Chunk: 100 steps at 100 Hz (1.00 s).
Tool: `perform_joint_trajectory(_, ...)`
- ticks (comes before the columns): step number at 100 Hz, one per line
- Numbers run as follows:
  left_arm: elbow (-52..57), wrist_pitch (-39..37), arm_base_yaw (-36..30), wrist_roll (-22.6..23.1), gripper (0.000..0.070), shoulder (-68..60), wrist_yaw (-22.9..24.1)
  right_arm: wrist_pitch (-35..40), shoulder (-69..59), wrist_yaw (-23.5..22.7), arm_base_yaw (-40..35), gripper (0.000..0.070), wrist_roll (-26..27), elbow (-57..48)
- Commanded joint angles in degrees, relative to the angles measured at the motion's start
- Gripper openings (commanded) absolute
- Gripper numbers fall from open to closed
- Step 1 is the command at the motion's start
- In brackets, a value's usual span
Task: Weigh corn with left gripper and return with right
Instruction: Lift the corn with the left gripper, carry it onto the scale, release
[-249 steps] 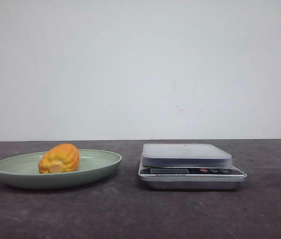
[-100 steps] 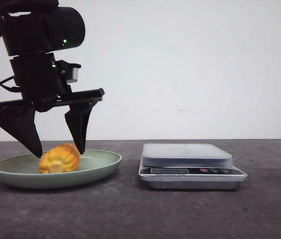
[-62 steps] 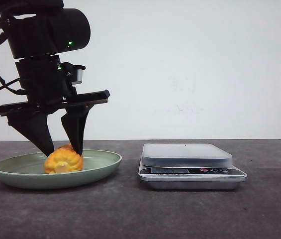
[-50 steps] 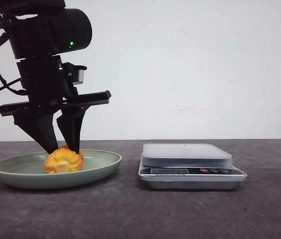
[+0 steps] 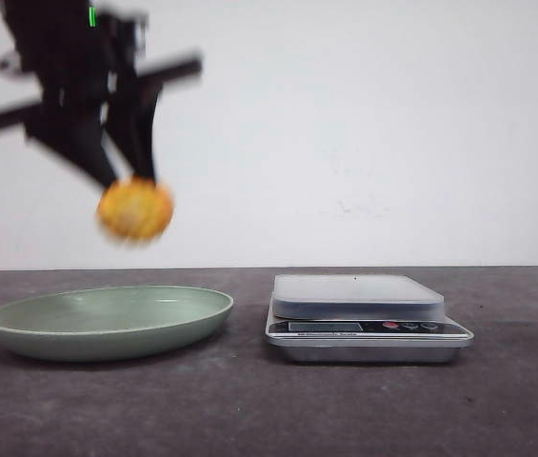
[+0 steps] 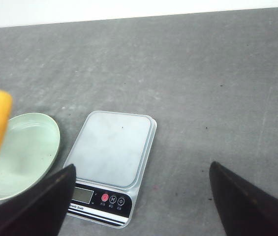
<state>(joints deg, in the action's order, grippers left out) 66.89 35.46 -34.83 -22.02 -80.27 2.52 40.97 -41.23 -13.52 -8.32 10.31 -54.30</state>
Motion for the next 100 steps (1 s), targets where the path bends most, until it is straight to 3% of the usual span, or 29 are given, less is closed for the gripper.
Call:
perform_joint_trajectory(1, 2.78, -0.59, -2.21, 0.5, 0.0003, -1.05, -1.18, -0.28, -0.22, -0.02, -0.24, 0.0549, -0.66, -0.98)
perform_joint_trajectory(21, 12.17, -0.94, -8.35, 0.2, 0.0003, -6.58, -1.25, -0.28, -0.22, -0.09, -0.24, 0.0549, -0.61, -0.98)
perform_joint_trajectory(51, 25.2, -0.72, -12.15, -1.03, 0.0003, -23.74, -1.25, -0.24, -0.22, -0.09, -0.24, 0.0549, -0.61, -0.98)
perform_joint_trajectory(100, 26.82, -0.61, -13.46, -1.66, 0.0006, -35.32, -1.38, -0.13, -0.22, -0.02, -0.24, 0.0549, -0.68, -0.98)
